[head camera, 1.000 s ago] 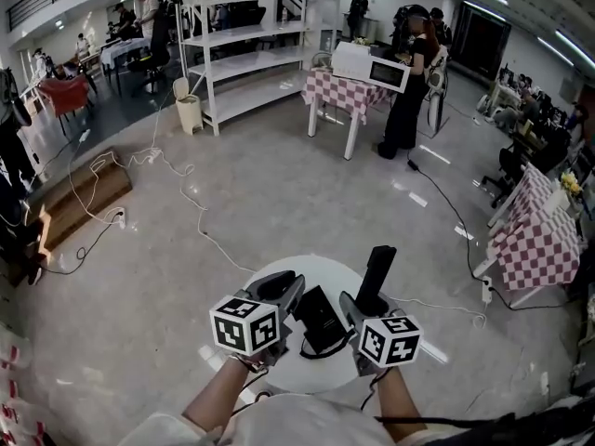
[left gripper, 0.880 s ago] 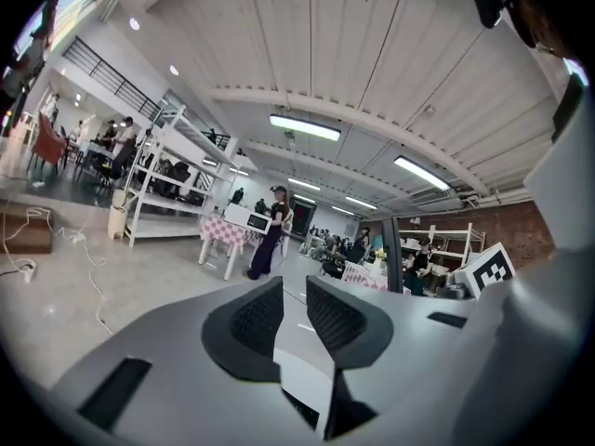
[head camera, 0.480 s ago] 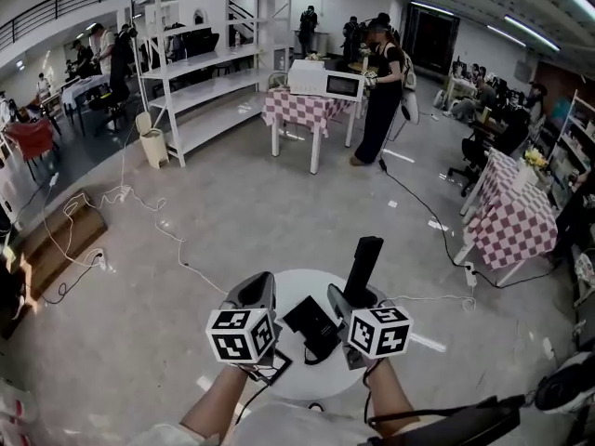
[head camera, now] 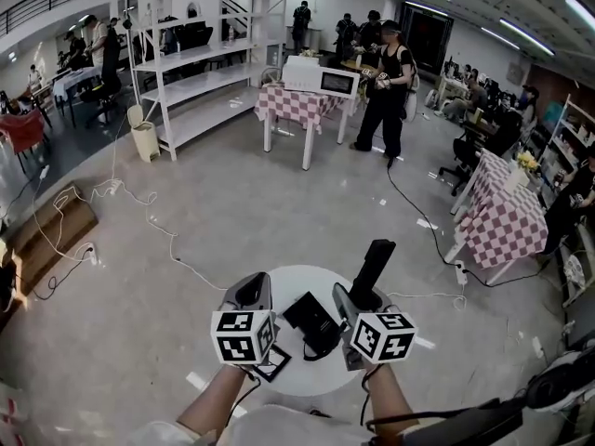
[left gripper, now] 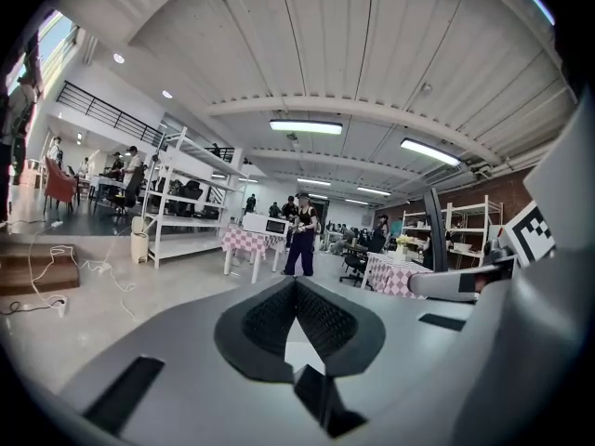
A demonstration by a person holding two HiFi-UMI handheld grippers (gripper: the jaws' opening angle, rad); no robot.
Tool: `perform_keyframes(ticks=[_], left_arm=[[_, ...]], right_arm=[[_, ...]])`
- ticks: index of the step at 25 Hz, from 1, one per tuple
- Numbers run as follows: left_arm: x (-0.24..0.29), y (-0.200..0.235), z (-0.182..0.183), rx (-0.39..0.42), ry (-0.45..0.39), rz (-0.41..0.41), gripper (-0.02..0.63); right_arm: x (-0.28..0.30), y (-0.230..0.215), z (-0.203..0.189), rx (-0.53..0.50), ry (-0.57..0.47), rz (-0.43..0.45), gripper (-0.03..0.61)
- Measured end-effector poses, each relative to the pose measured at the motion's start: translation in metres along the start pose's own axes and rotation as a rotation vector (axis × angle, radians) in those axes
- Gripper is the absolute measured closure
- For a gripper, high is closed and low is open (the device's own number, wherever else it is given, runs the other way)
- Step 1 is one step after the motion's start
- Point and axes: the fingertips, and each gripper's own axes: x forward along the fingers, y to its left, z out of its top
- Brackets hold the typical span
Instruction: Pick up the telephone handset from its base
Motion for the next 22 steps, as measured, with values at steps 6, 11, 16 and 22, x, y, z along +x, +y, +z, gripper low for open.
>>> perform_keyframes(ticks=[6,11,16,22], left_arm=[[0.004,0.004,-0.011,-0.035,0.031,0.047,0.597],[0.005,0.004,-0.01,-0.01,0.031,0.074,0.597],[0.011,-0.005,-0.005,0.004,0.017,0.075,0.597],[0.009,-0.012,-0.005,0.009,0.019,0.079,0.597]], right_arm=[[0.004,-0.01,0.002,0.007,0.005,0.017,0.36],[0.01,-0.013,0.001,0.005,0.008,0.041,0.36],[0.014,-0.018,-0.002,0.014,0.017,0.062,0.36],[0.011,-0.018,0.0,0.014,0.006,0.078,0.36]])
